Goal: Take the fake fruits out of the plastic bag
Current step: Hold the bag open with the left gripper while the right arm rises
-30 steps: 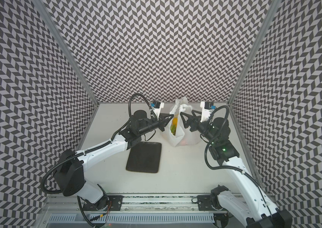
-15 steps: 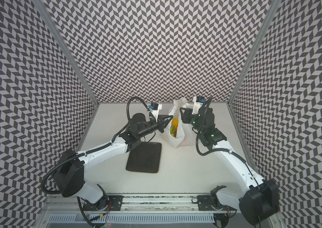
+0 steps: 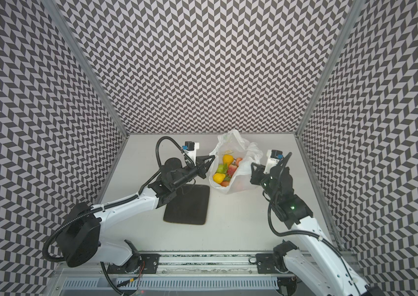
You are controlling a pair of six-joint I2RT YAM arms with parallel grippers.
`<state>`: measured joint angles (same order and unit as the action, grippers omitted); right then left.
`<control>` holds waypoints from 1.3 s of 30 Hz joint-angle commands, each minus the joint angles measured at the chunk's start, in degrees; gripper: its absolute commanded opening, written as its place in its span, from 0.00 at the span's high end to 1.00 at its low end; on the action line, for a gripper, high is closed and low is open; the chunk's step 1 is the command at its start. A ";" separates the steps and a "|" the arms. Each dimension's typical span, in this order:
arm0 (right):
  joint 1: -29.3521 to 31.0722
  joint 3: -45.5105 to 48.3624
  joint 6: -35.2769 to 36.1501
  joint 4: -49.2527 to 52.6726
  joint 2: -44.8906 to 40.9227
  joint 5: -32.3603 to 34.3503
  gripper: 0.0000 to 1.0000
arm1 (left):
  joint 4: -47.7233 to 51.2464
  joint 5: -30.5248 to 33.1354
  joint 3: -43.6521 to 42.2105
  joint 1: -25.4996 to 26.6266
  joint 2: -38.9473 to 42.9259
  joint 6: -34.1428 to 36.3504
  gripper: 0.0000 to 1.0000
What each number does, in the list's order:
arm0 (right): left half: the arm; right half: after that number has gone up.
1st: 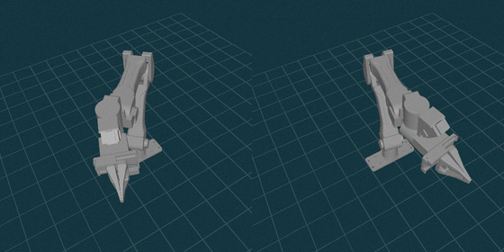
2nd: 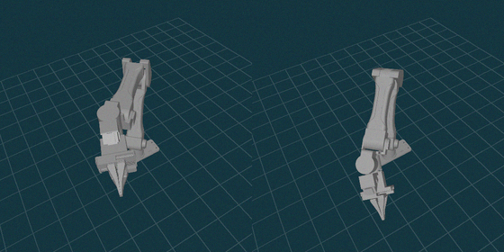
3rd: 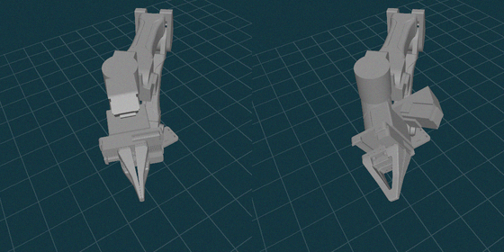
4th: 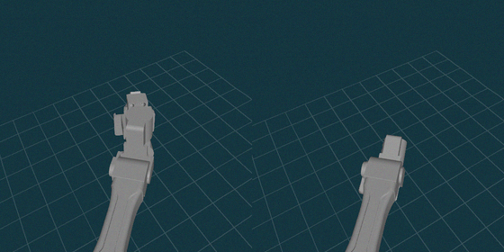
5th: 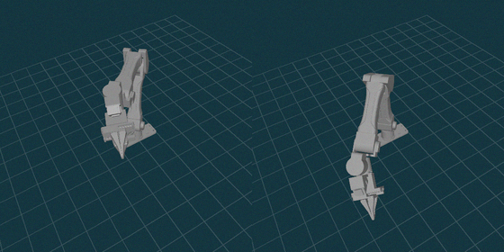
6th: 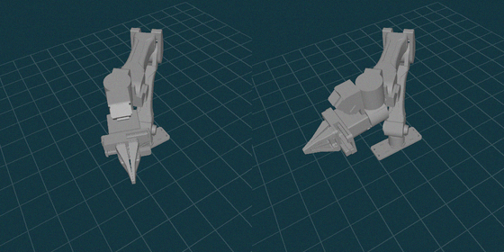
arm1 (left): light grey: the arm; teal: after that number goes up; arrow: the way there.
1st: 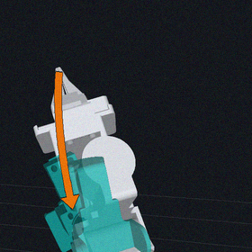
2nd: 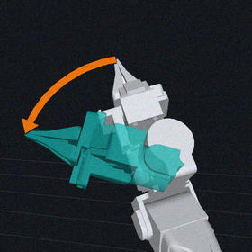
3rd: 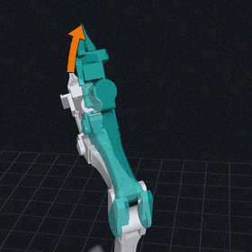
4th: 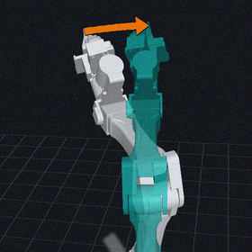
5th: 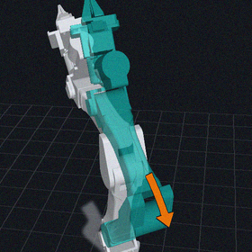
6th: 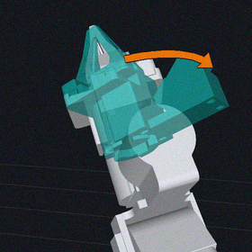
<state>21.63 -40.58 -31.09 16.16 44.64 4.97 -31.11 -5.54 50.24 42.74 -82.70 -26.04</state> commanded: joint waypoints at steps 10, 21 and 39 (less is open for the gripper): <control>0.10 12.35 -23.22 12.96 -13.55 6.62 0.76 | -4.89 2.49 -8.60 1.11 3.56 -3.03 1.00; 0.06 13.88 -32.10 16.67 -13.27 17.22 0.50 | -9.85 1.63 -15.55 2.51 6.19 -4.94 1.00; 0.08 -17.25 12.08 0.12 -8.95 14.73 0.31 | -15.91 0.73 -16.40 5.60 3.15 -5.70 1.00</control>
<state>21.61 -56.25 -28.38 21.78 34.61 28.51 -44.51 -4.38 33.74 47.97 -79.07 -30.98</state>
